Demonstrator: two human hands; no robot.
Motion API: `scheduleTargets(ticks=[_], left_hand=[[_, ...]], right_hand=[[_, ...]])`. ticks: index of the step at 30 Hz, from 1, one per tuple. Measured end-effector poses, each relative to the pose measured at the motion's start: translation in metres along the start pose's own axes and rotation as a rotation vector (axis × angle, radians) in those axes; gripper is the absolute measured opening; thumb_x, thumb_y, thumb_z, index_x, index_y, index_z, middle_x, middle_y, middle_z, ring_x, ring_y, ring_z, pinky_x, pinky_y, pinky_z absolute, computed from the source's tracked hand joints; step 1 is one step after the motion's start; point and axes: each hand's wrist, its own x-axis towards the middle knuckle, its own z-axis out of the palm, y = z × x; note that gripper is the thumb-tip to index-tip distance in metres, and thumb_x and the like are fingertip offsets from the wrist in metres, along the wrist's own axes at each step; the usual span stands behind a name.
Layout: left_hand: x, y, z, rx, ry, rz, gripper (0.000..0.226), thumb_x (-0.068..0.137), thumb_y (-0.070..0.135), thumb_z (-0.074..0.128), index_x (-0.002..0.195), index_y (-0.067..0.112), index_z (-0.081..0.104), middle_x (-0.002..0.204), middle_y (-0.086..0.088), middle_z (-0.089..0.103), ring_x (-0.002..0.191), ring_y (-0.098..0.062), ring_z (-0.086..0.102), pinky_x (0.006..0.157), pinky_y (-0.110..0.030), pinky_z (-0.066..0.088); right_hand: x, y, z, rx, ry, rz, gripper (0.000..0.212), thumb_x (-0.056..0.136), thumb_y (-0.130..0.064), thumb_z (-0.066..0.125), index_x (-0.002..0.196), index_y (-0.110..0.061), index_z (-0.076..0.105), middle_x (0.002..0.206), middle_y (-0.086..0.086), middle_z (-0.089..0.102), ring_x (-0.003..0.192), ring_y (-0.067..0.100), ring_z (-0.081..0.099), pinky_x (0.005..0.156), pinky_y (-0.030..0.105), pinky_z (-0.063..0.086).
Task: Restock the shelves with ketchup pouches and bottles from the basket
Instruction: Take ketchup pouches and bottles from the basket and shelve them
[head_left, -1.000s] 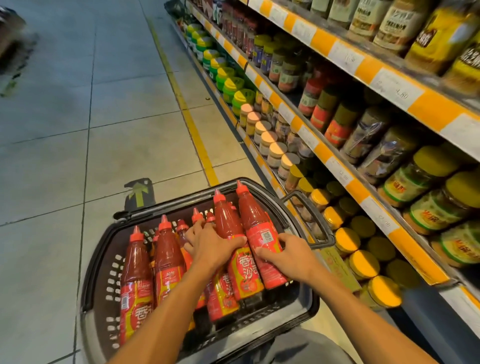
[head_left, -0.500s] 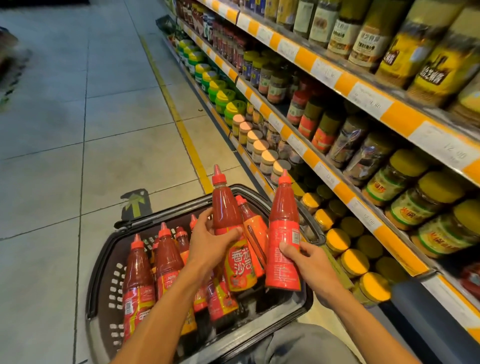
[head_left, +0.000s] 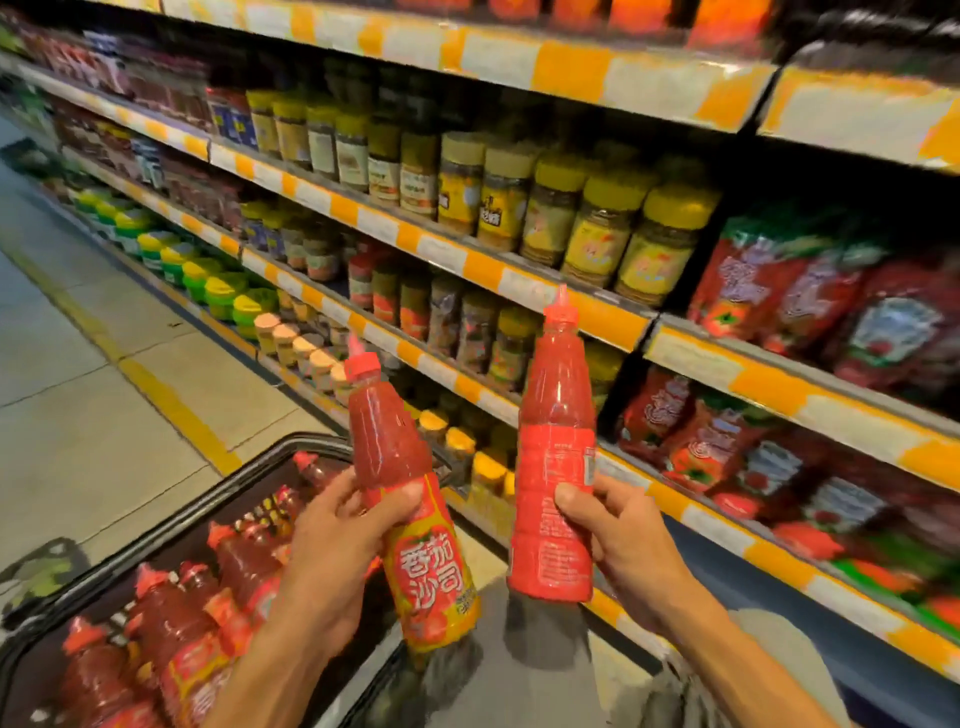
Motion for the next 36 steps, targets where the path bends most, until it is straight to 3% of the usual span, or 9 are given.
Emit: scheduleTargets(ticks=[7, 9, 15, 20, 25, 29, 33, 36], left_hand=[[-0.035, -0.017, 0.105, 0.118, -0.274, 0.029, 0.076, 0.040, 0.011, 0.097, 0.109, 0.020, 0.068, 0.096, 0.001, 0.078, 0.083, -0.008, 0.073, 0.064, -0.020, 0.055], [-0.048, -0.026, 0.144, 0.160, -0.387, 0.031, 0.077, 0.036, 0.009, 0.096, 0.107, 0.019, 0.070, 0.095, -0.003, 0.078, 0.078, -0.009, 0.074, 0.059, -0.017, 0.054], [-0.104, -0.068, 0.254, 0.240, -0.671, 0.022, 0.079, 0.035, 0.025, 0.094, 0.110, 0.018, 0.069, 0.098, -0.002, 0.078, 0.079, -0.009, 0.074, 0.060, -0.015, 0.054], [-0.152, -0.109, 0.332, 0.305, -0.921, -0.019, 0.080, 0.032, 0.038, 0.093, 0.107, 0.026, 0.068, 0.100, 0.001, 0.078, 0.084, -0.011, 0.074, 0.063, -0.017, 0.055], [-0.193, -0.148, 0.397, 0.407, -1.199, -0.106, 0.084, 0.038, 0.043, 0.095, 0.116, 0.031, 0.066, 0.106, 0.004, 0.076, 0.093, -0.017, 0.074, 0.077, -0.035, 0.056], [-0.217, -0.192, 0.451, 0.463, -1.352, -0.156, 0.080, 0.043, 0.033, 0.096, 0.117, 0.027, 0.065, 0.104, 0.003, 0.076, 0.090, -0.016, 0.075, 0.073, -0.030, 0.057], [-0.234, -0.257, 0.498, 0.532, -1.441, -0.191, 0.073, 0.045, 0.028, 0.093, 0.113, 0.025, 0.065, 0.101, 0.003, 0.077, 0.087, -0.015, 0.075, 0.069, -0.024, 0.057], [-0.241, -0.315, 0.529, 0.604, -1.473, -0.215, 0.073, 0.048, 0.025, 0.094, 0.114, 0.023, 0.064, 0.099, 0.005, 0.077, 0.085, -0.014, 0.075, 0.067, -0.023, 0.056]], right_hand=[[-0.101, -0.021, -0.079, 0.016, 0.317, -0.098, 0.068, 0.054, -0.043, 0.085, 0.111, -0.011, 0.068, 0.098, 0.005, 0.078, 0.087, 0.018, 0.075, 0.070, 0.025, 0.057], [-0.133, -0.021, -0.106, 0.007, 0.416, -0.126, 0.067, 0.052, -0.044, 0.084, 0.109, -0.013, 0.068, 0.095, 0.002, 0.079, 0.083, 0.013, 0.074, 0.070, 0.022, 0.056], [-0.237, -0.011, -0.177, -0.046, 0.719, -0.200, 0.059, 0.056, -0.044, 0.086, 0.105, -0.016, 0.069, 0.096, -0.005, 0.078, 0.084, 0.005, 0.071, 0.074, 0.019, 0.054], [-0.314, 0.004, -0.219, -0.077, 0.996, -0.184, 0.053, 0.061, -0.040, 0.087, 0.107, -0.021, 0.069, 0.098, -0.007, 0.077, 0.091, 0.011, 0.073, 0.078, 0.023, 0.056], [-0.369, 0.020, -0.253, -0.042, 1.240, -0.141, 0.055, 0.064, -0.036, 0.089, 0.112, -0.022, 0.067, 0.102, -0.011, 0.076, 0.093, 0.008, 0.073, 0.077, 0.019, 0.056], [-0.403, 0.041, -0.286, 0.009, 1.431, -0.094, 0.051, 0.065, -0.033, 0.087, 0.111, -0.024, 0.068, 0.102, -0.009, 0.077, 0.094, 0.009, 0.072, 0.077, 0.019, 0.056], [-0.429, 0.076, -0.334, 0.060, 1.553, 0.007, 0.041, 0.075, -0.012, 0.085, 0.112, -0.013, 0.068, 0.104, 0.003, 0.077, 0.099, 0.022, 0.072, 0.089, 0.035, 0.058], [-0.440, 0.110, -0.378, 0.095, 1.606, 0.083, 0.041, 0.075, -0.005, 0.085, 0.111, -0.007, 0.065, 0.102, 0.008, 0.076, 0.098, 0.028, 0.071, 0.088, 0.037, 0.058]])
